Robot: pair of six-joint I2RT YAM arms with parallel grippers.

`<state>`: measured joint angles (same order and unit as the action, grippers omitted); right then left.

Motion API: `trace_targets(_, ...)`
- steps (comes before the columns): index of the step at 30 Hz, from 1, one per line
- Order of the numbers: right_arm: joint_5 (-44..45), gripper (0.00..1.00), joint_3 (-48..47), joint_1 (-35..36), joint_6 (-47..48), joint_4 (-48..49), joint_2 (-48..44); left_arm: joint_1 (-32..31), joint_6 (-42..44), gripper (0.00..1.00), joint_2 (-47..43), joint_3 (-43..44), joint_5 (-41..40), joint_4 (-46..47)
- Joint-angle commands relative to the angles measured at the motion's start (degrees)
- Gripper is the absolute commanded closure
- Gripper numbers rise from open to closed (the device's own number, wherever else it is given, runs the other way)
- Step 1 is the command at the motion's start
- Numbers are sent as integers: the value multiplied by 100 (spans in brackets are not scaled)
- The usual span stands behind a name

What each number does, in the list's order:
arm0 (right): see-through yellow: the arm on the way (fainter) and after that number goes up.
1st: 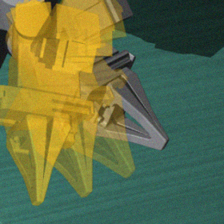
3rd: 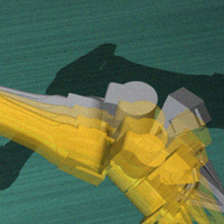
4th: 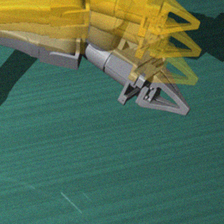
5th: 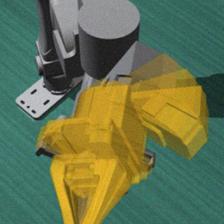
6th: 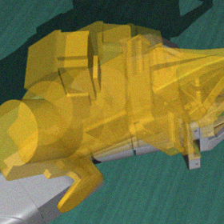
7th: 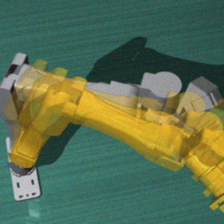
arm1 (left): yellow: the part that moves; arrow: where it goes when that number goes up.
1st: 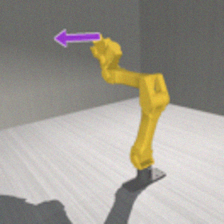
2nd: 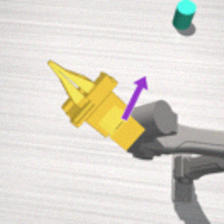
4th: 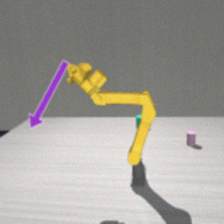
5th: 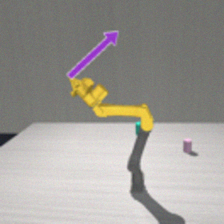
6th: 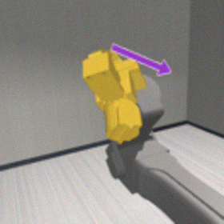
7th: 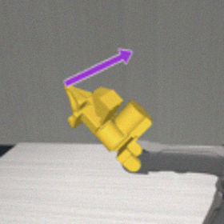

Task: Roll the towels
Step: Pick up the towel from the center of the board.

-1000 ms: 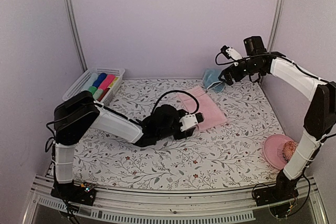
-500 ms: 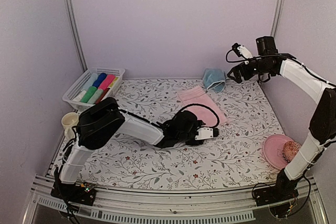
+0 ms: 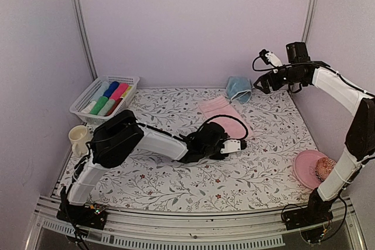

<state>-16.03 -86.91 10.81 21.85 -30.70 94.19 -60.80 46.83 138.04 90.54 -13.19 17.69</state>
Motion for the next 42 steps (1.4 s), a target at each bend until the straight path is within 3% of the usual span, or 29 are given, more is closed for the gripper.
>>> trace_targets(1,-93,1,78,-26,-61,141,-122,62,-93,55,279,67,-231,-500)
trace_targets(12,-448,1,281,-25,198,275,-254,124,-576,100,238,158,80,-985)
trace_targets(22,-1951,1,1085,-25,1475,461,-698,268,-1667,100,-444,-386,539,-971)
trace_targets(27,-2907,1,2013,-20,2754,652,-1156,329,-2169,100,-842,-795,1206,-1012)
trace_targets(32,-3325,0,2844,28,4035,652,-1391,487,-2695,100,-1246,-1346,1956,-861)
trace_targets(37,-3259,0,3921,403,6012,914,-1671,643,-3228,100,-1521,-1739,2647,-599)
trace_targets(42,-2567,4,4103,938,6022,1506,-1267,848,-3733,100,-1584,-1831,3335,-438)
